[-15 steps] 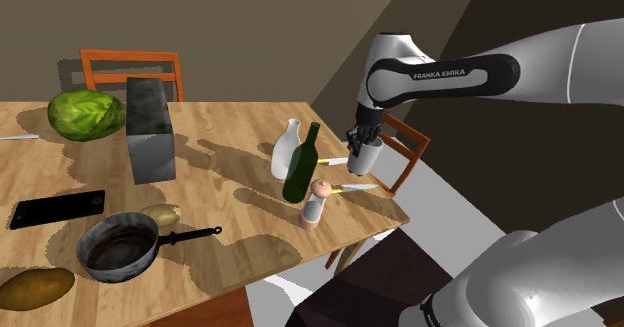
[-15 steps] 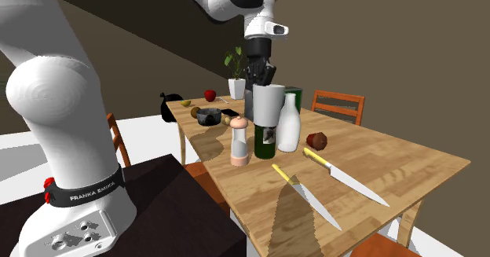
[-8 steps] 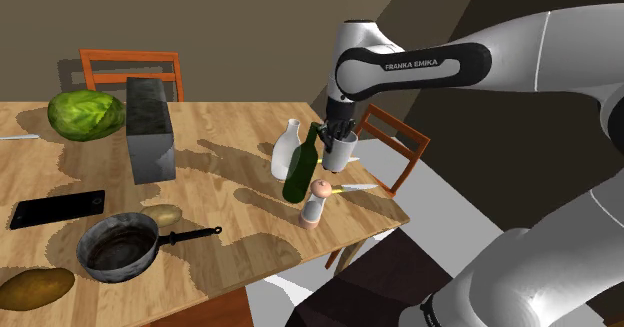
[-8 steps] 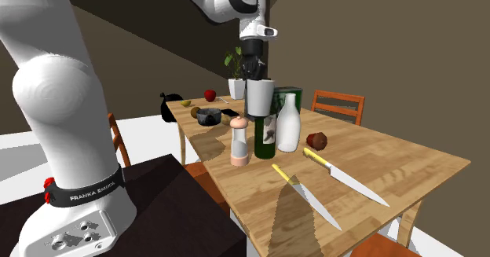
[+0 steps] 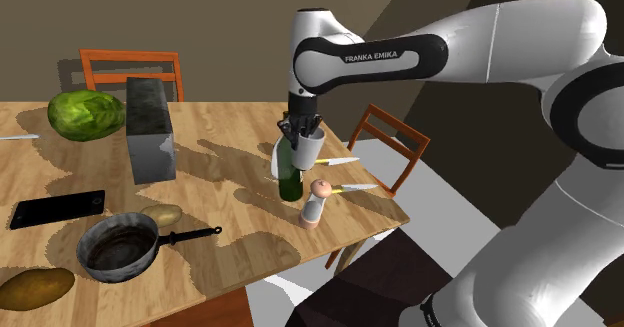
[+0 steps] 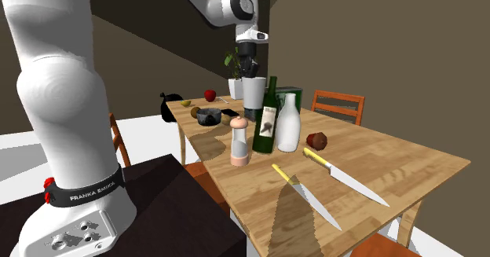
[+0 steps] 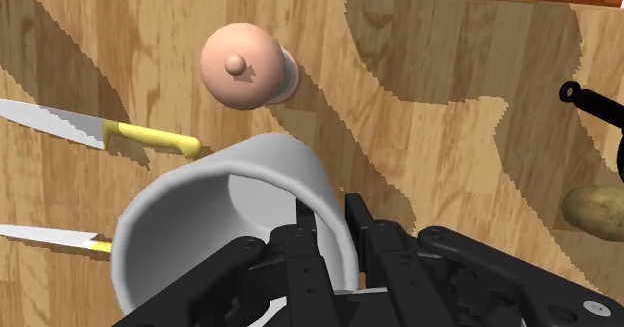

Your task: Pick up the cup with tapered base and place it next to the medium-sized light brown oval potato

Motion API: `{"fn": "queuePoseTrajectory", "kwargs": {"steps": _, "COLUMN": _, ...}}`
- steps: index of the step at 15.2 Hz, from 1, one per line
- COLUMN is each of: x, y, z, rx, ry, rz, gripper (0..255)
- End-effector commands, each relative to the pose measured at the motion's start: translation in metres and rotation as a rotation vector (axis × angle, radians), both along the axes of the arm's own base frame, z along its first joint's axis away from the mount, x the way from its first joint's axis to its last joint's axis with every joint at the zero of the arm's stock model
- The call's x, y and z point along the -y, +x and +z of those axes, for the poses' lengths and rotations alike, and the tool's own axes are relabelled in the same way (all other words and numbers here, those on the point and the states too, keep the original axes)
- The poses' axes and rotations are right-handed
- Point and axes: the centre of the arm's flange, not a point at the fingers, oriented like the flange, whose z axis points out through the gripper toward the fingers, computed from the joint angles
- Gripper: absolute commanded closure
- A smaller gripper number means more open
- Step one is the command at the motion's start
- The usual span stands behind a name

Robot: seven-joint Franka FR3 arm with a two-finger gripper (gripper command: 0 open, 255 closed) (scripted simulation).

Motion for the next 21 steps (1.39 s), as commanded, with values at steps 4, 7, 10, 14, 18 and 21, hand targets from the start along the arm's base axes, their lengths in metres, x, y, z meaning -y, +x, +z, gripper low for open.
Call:
{"fn": "queuePoseTrajectory", "kwargs": {"steps": 4, "x": -0.059, "y": 0.032, "z": 0.000, "rx": 0.000, "ry": 0.001, "rz": -0.001, "gripper": 255}}
{"fn": "queuePoseTrajectory", "kwargs": {"steps": 7, "x": -0.094, "y": 0.051, "z": 0.000, "rx": 0.000, "ry": 0.001, "rz": -0.001, "gripper": 255}}
{"fn": "queuePoseTrajectory", "kwargs": {"steps": 10, "x": -0.128, "y": 0.071, "z": 0.001, "rx": 0.000, "ry": 0.001, "rz": -0.001, "gripper": 255}}
{"fn": "queuePoseTrajectory", "kwargs": {"steps": 14, "x": -0.179, "y": 0.099, "z": 0.001, "rx": 0.000, "ry": 0.001, "rz": -0.001, "gripper": 255}}
{"fn": "queuePoseTrajectory", "kwargs": {"steps": 18, "x": -0.179, "y": 0.099, "z": -0.020, "rx": 0.000, "ry": 0.001, "rz": -0.001, "gripper": 255}}
{"fn": "queuePoseTrajectory", "kwargs": {"steps": 21, "x": -0.179, "y": 0.099, "z": -0.036, "rx": 0.000, "ry": 0.001, "rz": -0.001, "gripper": 255}}
